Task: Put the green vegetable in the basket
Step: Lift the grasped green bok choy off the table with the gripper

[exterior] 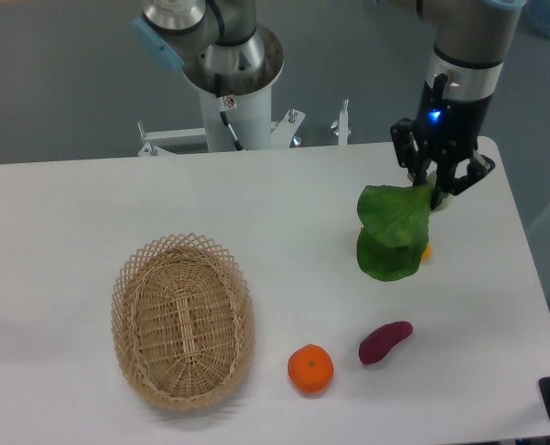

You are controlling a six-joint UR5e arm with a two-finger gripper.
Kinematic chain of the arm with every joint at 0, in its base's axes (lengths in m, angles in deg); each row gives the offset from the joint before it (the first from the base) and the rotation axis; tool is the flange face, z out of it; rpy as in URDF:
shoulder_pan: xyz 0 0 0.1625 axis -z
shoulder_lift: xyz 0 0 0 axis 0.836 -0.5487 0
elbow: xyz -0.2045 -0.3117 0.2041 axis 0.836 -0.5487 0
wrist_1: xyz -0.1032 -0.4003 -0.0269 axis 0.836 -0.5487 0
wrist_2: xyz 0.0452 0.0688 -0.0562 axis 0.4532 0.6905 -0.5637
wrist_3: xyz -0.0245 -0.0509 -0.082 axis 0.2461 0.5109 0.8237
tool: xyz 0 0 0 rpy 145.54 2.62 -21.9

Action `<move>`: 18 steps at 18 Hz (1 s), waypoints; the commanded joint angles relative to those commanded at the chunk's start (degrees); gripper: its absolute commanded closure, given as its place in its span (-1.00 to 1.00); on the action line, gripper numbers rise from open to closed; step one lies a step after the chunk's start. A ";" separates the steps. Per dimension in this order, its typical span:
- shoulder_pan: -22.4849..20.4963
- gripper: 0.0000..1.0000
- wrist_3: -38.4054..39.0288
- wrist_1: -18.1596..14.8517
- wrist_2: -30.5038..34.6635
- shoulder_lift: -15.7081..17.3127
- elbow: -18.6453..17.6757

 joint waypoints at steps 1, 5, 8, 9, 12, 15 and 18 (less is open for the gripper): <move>0.17 0.34 0.09 0.00 0.00 0.09 0.00; 0.70 0.34 0.70 -0.26 0.00 0.17 -0.26; 1.05 0.34 1.14 -0.35 0.09 0.96 -0.79; 1.05 0.34 1.75 -0.09 0.00 1.23 -1.84; 2.19 0.34 4.30 0.52 0.17 3.16 -4.56; 5.26 0.34 9.29 1.66 0.35 4.48 -6.67; 11.23 0.34 18.95 8.15 1.05 4.48 -10.18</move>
